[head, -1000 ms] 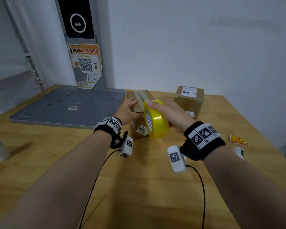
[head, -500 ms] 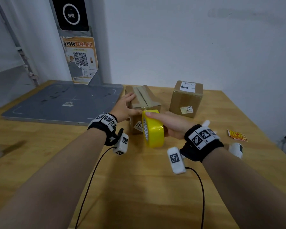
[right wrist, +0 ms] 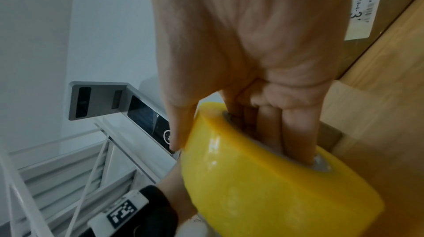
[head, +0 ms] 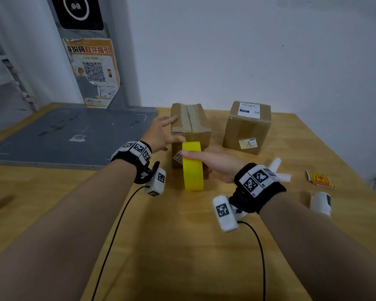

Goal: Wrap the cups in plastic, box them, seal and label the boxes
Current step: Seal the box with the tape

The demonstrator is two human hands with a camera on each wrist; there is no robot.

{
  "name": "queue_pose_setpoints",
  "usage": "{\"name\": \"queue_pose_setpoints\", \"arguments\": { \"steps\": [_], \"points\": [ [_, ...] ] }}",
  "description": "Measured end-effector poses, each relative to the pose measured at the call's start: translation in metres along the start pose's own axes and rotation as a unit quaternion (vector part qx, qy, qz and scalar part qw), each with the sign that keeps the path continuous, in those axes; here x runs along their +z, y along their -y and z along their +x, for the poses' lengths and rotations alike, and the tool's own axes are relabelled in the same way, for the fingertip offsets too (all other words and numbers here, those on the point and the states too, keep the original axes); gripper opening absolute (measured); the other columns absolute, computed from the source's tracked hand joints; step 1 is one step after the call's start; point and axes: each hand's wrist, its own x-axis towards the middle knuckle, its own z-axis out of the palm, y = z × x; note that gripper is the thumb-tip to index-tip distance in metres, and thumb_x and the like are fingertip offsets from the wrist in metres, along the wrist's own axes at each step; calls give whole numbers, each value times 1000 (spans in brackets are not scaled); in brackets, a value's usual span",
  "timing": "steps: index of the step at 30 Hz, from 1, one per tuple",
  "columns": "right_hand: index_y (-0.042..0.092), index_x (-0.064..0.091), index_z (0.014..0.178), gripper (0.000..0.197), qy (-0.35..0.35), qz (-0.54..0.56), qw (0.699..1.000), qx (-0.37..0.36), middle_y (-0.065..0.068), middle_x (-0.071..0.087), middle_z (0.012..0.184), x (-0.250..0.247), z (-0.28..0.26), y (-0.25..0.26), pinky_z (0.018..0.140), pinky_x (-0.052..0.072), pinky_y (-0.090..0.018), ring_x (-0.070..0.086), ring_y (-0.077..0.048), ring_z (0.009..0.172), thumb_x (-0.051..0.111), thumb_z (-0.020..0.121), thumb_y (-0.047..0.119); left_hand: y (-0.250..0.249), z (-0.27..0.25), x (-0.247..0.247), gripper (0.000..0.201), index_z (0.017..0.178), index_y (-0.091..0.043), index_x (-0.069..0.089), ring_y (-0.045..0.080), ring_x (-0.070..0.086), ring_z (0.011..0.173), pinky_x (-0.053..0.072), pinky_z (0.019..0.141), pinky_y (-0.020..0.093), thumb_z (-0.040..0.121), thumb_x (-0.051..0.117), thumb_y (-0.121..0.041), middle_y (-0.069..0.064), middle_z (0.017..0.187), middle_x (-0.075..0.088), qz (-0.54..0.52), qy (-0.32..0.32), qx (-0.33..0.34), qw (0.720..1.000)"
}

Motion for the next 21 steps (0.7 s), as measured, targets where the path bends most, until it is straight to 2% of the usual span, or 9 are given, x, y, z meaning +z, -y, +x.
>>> {"name": "queue_pose_setpoints", "arguments": {
  "steps": [2,3,5,7,9,12,15,19,21],
  "points": [
    [21,67,130,79,-10,-2,1000,0,-1,75,121,-3,14,-3,108,48,-48,69,-23,116,86,68,66,-5,8,3,81,151,-38,48,25,55,110,58,51,27,81,87,-29,9,128,47,-15,-11,-22,1000],
    [20,66,131,74,-11,3,1000,-3,-1,75,120,-4,18,-3,105,51,-44,70,-21,115,85,73,62,-9,12,4,81,153,-35,46,25,60,97,60,53,29,83,86,-25,10,114,53,-41,-6,-35,999],
    [17,64,133,61,-8,19,1000,-1,-2,76,120,-4,24,-3,100,54,-40,71,-20,112,81,84,50,-15,16,2,84,156,-29,42,25,67,77,64,67,37,85,83,-14,8,94,60,-73,24,-58,995],
    [16,63,135,56,1,23,1000,-1,-2,76,120,-3,25,-3,92,58,-36,72,-19,110,78,89,44,-19,18,-3,85,158,-21,35,26,71,78,64,77,42,87,79,-5,10,99,62,-87,41,-91,991],
    [16,61,135,53,9,18,1000,0,-3,75,121,-2,24,-1,76,56,-27,72,-17,108,76,91,42,-23,12,-9,72,153,-8,34,30,74,85,63,79,44,93,74,-6,15,115,62,-103,34,-151,983],
    [14,61,136,55,12,17,1000,-2,-5,76,119,-1,22,1,79,56,-30,72,-21,108,76,91,41,-31,-10,-12,42,129,-7,55,33,76,93,62,87,45,100,66,-34,16,121,68,-74,125,-222,964],
    [13,62,134,52,15,21,1000,-2,-7,76,118,0,20,1,84,56,-33,72,-24,108,75,92,41,-30,-24,3,54,126,-11,63,36,70,111,58,97,48,97,59,-57,17,119,73,-117,237,-241,934],
    [9,63,132,53,16,35,999,-7,-11,76,116,0,18,-2,94,58,-38,73,-26,109,76,91,40,-28,-22,23,49,127,-10,66,29,73,104,60,83,40,94,69,-47,13,114,76,-186,157,-253,936],
    [7,64,130,53,14,28,999,-6,-12,77,115,-3,15,-1,91,59,-37,74,-25,106,77,91,40,-30,-21,24,49,130,-10,65,27,72,107,60,79,37,95,68,-44,12,121,74,-211,166,-261,927]
  ]
}}
